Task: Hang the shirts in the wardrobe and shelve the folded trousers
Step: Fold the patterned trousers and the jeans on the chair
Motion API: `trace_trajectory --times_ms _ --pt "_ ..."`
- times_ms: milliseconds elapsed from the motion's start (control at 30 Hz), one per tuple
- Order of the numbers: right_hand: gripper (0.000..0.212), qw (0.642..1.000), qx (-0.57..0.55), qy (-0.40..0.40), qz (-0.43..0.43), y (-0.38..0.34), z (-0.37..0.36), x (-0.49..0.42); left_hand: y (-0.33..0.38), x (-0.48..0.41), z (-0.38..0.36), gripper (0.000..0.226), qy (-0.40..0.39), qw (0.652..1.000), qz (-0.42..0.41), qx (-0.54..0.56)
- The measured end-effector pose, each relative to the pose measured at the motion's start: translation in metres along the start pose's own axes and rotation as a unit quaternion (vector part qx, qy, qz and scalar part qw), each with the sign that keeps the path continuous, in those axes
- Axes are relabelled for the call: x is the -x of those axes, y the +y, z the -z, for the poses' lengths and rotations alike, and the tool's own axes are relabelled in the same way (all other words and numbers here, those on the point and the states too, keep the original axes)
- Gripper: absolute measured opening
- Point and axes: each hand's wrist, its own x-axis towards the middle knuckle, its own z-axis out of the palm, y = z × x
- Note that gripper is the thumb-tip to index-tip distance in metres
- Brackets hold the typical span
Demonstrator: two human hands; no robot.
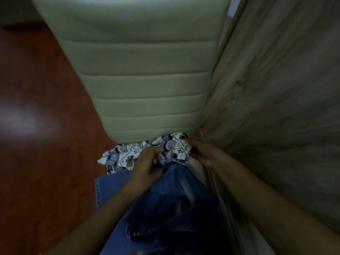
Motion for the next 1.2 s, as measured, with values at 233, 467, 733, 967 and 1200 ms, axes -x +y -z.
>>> trace_trajectory --times_ms 233,467,733,967,1200 --pt "0.01 0.995 -0.053 -0.083 -0.004 -0.064 -0.064 0.082 0.087 0.014 0.076 0.045 0.102 0.992 -0.072 -0.027" --pt "0.017 0.989 -0.023 -0.149 0.011 -0.105 -0.09 0.149 0.144 0.011 0.149 0.043 0.136 0.984 -0.109 -0.018" --pt "0.036 0.829 0.441 -0.07 0.337 -0.113 -0.104 0.182 0.215 0.006 0.238 0.023 0.137 0.96 -0.201 -0.135" --pt "0.051 0.766 0.484 -0.078 0.416 -0.143 -0.087 0.209 0.274 0.025 0.325 0.02 0.218 0.949 -0.219 -0.062" --pt "0.029 0.757 0.404 -0.046 0.512 -0.23 -0.081 0.295 0.268 0.035 0.371 0.025 0.236 0.958 -0.128 0.105"
